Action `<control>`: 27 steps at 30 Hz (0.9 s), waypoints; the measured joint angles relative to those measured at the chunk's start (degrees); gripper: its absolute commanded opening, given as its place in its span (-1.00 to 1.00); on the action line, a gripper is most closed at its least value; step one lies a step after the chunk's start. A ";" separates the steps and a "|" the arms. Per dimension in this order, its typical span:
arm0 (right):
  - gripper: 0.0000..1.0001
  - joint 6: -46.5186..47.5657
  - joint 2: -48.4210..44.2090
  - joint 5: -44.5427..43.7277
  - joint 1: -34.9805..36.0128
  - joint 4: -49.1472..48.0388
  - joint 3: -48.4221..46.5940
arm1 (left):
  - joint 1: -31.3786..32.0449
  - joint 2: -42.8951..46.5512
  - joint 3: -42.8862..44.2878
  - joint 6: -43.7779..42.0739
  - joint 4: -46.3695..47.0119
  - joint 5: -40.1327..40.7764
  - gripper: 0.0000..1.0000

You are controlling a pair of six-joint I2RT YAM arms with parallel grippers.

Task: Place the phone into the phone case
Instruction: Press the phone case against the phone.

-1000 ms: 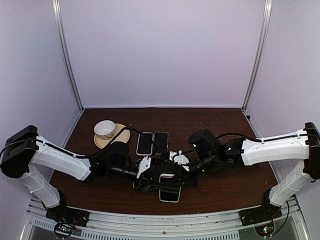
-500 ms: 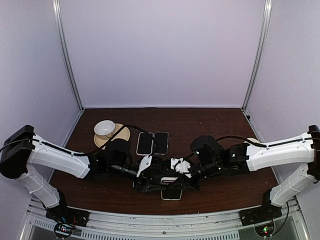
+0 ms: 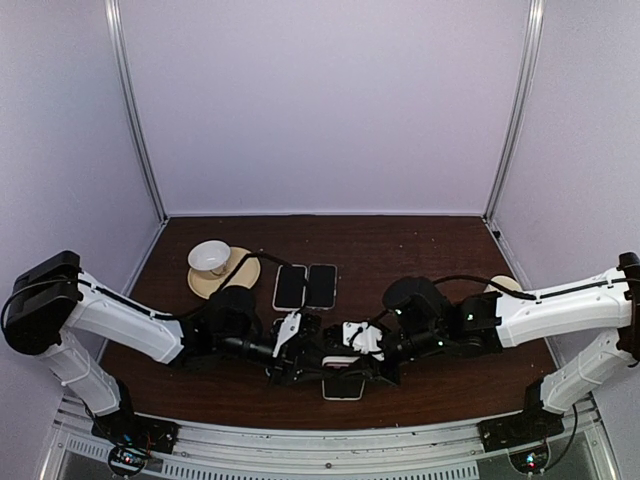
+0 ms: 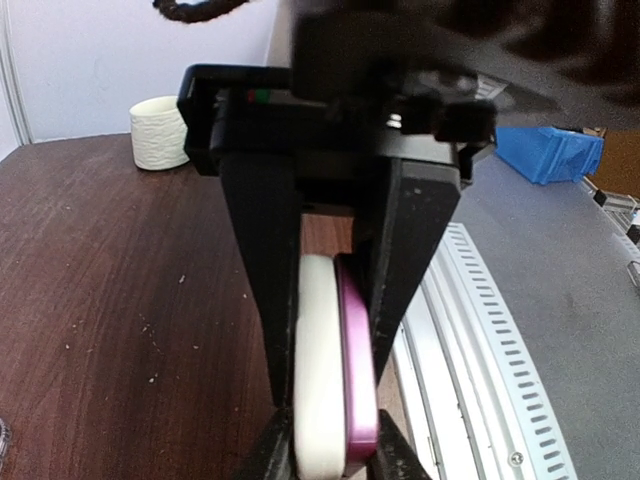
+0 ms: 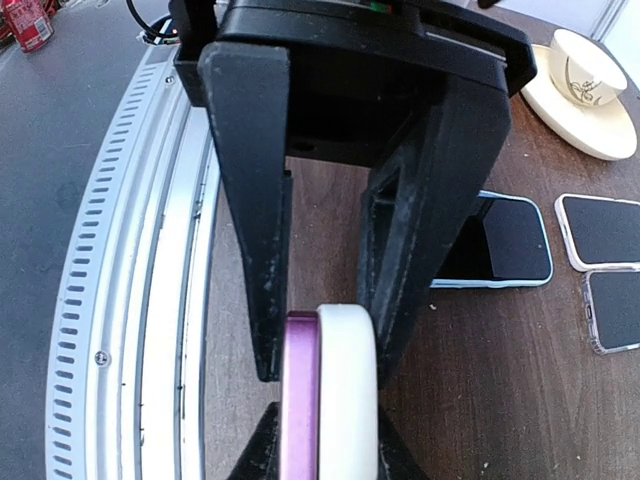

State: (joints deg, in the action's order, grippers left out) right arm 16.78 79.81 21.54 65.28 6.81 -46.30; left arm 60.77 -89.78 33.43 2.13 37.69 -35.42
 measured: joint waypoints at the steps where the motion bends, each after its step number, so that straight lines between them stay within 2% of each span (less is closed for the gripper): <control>1: -0.54 0.00 0.00 -0.09 0.00 0.02 0.00 | 0.00 -0.02 0.15 0.07 -0.15 0.02 -0.75; 3: -0.47 0.02 0.00 -0.46 0.00 0.17 0.00 | 0.04 -0.26 0.79 -0.04 -0.83 0.20 -1.00; 8: -0.06 0.42 -0.02 -1.11 0.00 0.22 0.09 | -0.17 -1.29 2.36 0.66 -2.25 0.26 -1.00; 13: 0.19 -0.13 -2.36 -2.40 -0.20 0.31 1.46 | -0.15 -1.07 2.36 -0.04 -2.80 0.63 -1.00; 16: 0.16 -1.92 -6.10 -2.51 -0.92 0.11 4.35 | 0.04 -0.59 2.32 -1.44 -3.58 1.36 -1.00; 20: -0.11 -5.70 -11.34 -2.05 -2.58 -2.19 9.62 | 0.22 -0.15 2.25 -2.67 -4.28 1.84 -1.00; 27: -0.15 -13.14 -14.49 -0.79 -3.23 -10.05 16.20 | 0.20 -0.11 2.25 -3.15 -4.42 2.01 -1.00</control>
State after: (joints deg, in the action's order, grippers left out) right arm 3.64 65.32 20.75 62.04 -3.25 -30.11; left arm 60.97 -89.89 35.68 -1.02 33.28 -33.41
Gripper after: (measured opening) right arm 0.438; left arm 0.096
